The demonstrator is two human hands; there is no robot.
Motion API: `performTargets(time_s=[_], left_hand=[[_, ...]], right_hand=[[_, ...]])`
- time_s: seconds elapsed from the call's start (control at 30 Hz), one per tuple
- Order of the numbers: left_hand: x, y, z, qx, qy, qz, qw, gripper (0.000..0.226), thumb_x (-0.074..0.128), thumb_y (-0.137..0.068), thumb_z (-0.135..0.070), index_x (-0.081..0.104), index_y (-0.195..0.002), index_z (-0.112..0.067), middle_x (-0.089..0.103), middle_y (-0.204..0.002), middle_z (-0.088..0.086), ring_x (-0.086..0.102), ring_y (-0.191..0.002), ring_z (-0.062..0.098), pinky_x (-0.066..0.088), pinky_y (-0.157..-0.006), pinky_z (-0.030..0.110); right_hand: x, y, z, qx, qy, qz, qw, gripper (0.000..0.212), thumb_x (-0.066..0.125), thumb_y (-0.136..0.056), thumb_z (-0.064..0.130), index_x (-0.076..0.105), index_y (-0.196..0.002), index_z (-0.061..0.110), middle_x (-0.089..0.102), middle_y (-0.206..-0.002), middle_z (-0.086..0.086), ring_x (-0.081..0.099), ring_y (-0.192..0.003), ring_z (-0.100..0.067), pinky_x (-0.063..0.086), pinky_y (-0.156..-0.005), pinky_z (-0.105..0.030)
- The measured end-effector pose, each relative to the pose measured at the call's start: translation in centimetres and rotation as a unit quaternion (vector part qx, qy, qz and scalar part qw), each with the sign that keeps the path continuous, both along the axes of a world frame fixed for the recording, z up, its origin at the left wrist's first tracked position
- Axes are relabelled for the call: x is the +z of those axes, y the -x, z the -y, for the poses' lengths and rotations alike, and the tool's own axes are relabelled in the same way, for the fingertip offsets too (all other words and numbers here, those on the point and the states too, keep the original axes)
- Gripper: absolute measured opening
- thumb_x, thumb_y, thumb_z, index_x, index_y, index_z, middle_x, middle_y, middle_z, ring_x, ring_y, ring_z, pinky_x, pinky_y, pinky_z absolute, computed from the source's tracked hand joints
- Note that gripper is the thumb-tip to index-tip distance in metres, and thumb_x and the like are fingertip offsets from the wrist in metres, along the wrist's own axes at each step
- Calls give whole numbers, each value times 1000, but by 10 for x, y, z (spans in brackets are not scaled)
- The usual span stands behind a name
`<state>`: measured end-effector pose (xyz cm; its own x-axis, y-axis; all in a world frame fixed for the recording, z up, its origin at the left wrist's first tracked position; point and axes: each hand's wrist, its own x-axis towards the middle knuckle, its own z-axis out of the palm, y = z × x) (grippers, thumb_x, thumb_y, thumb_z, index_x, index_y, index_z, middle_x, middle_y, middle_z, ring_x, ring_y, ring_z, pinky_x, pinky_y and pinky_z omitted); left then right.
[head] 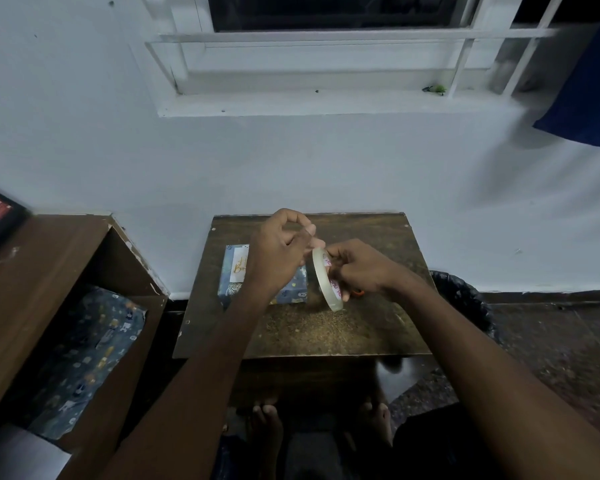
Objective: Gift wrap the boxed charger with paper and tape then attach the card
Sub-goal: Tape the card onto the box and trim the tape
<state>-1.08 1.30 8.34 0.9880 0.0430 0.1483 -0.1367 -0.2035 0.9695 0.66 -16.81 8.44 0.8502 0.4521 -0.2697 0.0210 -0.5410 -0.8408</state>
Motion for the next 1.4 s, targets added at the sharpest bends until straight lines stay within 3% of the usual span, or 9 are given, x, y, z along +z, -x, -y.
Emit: performTargets(time_s=[0.2, 0.47, 0.63, 0.73, 0.83, 1.0, 1.13, 1.23, 1.4], left_hand=[[-3, -3, 1, 28, -7, 11, 1000, 2, 60, -109, -22, 60, -107, -21, 81, -81, 3, 78, -68, 21, 54, -61, 30], [4, -4, -12, -63, -33, -11, 997, 35, 87, -88, -16, 66, -116, -21, 82, -89, -2, 78, -86, 13, 59, -85, 29], [8, -6, -16, -71, -34, 6, 997, 38, 87, -86, -9, 66, -117, -17, 82, -87, 4, 80, -88, 22, 63, -91, 48], [7, -6, -15, -70, -52, 15, 996, 38, 87, -85, -7, 67, -116, -17, 82, -85, 2, 80, -88, 20, 62, -94, 52], [6, -6, -12, -56, -94, 26, 994, 36, 87, -85, -9, 67, -112, -22, 81, -82, -5, 79, -86, 13, 61, -92, 52], [0, -10, -13, -36, -148, 44, 987, 33, 84, -88, -13, 66, -112, -29, 80, -81, -15, 76, -85, 8, 61, -88, 51], [-2, -13, -10, -33, -175, 57, 982, 33, 78, -91, -12, 65, -115, -31, 78, -82, -20, 74, -86, 5, 60, -88, 47], [-1, -13, -6, -29, -191, 64, 979, 36, 71, -92, -6, 64, -116, -32, 77, -82, -22, 73, -87, 5, 60, -85, 41], [2, -11, 1, -34, -204, 59, 977, 46, 52, -90, 3, 62, -119, -32, 78, -85, -17, 64, -66, 5, 47, -59, 28]], right_hand=[[2, 0, -2, 16, -31, -46, 998, 16, 53, -104, -1, 69, -101, -2, 75, -100, -28, 72, -73, -27, 57, -56, -26], [1, -1, 0, -29, -12, 16, 999, 18, 55, -104, 1, 70, -95, 4, 72, -64, 5, 65, -53, -6, 51, -51, -21], [-7, -7, 0, -36, 7, 40, 999, 21, 60, -102, 5, 72, -87, 14, 72, -71, 12, 64, -66, 3, 48, -72, -26], [-14, -14, 1, -42, 17, 44, 998, 14, 66, -99, 9, 74, -93, 19, 77, -91, 0, 73, -91, -17, 58, -86, -40], [-13, -19, 10, -68, 84, 88, 990, 21, 80, -85, 9, 72, -100, 22, 72, -98, 2, 69, -93, -16, 54, -78, -32], [-7, -16, 26, -135, 289, 146, 936, 21, 79, -71, 9, 67, -70, 27, 68, -79, 9, 69, -84, -18, 48, -65, -27], [-11, -3, 15, -135, 343, 144, 918, 16, 78, -73, 15, 77, -88, 20, 74, -94, -4, 70, -91, -27, 60, -77, -38], [-13, 2, 7, -153, 380, 186, 893, 19, 71, -85, 15, 73, -104, 14, 71, -106, -11, 68, -102, -35, 50, -75, -36], [-15, 8, -5, -129, 430, 225, 865, 19, 66, -93, 11, 65, -111, 9, 68, -108, -11, 67, -102, -34, 43, -70, -36]])
